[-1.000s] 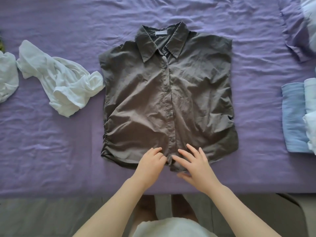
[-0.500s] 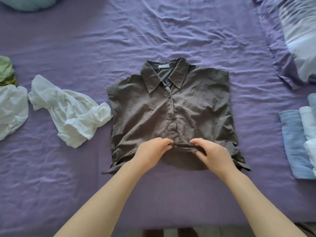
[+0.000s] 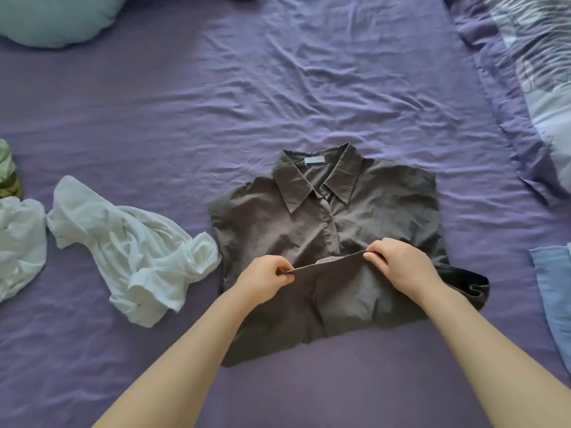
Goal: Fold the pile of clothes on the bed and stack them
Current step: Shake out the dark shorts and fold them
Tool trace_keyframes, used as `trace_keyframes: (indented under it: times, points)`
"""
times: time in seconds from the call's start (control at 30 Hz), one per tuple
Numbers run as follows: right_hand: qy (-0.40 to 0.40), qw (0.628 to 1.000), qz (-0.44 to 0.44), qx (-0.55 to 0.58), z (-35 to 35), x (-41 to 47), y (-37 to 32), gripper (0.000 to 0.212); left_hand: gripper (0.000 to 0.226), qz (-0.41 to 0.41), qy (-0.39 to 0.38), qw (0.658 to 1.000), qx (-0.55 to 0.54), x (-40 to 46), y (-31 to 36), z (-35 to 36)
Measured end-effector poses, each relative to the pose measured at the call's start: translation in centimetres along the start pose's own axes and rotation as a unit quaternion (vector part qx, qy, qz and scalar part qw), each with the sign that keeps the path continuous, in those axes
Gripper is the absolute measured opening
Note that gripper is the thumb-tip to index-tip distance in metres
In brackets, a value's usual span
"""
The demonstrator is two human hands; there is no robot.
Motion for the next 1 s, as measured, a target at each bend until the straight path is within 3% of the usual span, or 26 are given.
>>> trace_keyframes:
  times: [0.1,0.23,0.3,0.37,0.5,0.7,0.8,0.9,1.0]
  points:
    - [0.033,0.999,-0.008,-0.019,-1.3,1.0,-0.4,0.025,0.014,0.03,-0.016,0.989,-0.141,0.7,0.4,-1.5]
    - [0.126,0.991,-0.036,-0.04,-4.3,2.2,-1.2,0.021,0.038,0.097,-0.017,0.964,-0.247,1.8,2.5,-4.3]
    - [0.181,0.977,-0.066,-0.086,-6.0,2.9,-1.6,0.015,0.044,0.134,0.011,0.97,-0.202,2.5,3.3,-6.6]
    - [0.21,0.963,-0.104,-0.136,-7.7,4.1,-1.7,0.013,0.039,0.149,0.053,0.983,-0.09,3.3,4.2,-9.0]
    - [0.233,0.949,-0.14,-0.159,-10.7,8.0,-1.3,0.02,0.037,0.1,0.118,0.978,0.136,5.9,5.7,-12.4]
    - [0.224,0.948,-0.14,-0.18,-13.5,14.7,-1.4,0.02,0.04,0.047,0.172,0.963,0.202,11.0,6.8,-15.2]
    - [0.172,0.964,-0.127,-0.158,-12.5,18.1,-1.4,0.012,0.053,0.002,0.285,0.921,0.264,11.7,8.2,-14.4]
    - [0.172,0.967,-0.101,-0.156,-9.8,18.3,-1.3,0.038,0.04,0.104,0.378,0.891,0.23,11.9,9.7,-10.7]
    - [0.244,0.953,-0.121,-0.132,-6.4,15.5,-1.1,0.043,0.04,0.175,0.302,0.897,0.271,12.8,10.1,-5.2]
Point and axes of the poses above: each hand's wrist, its own x-axis towards the middle knuckle, its own z-axis out of the palm, y = z × x, the point moved 4 cm from there along x, towards the middle knuckle, and after that the axes turned 10 degrees about -y, right-handed, at the moved point
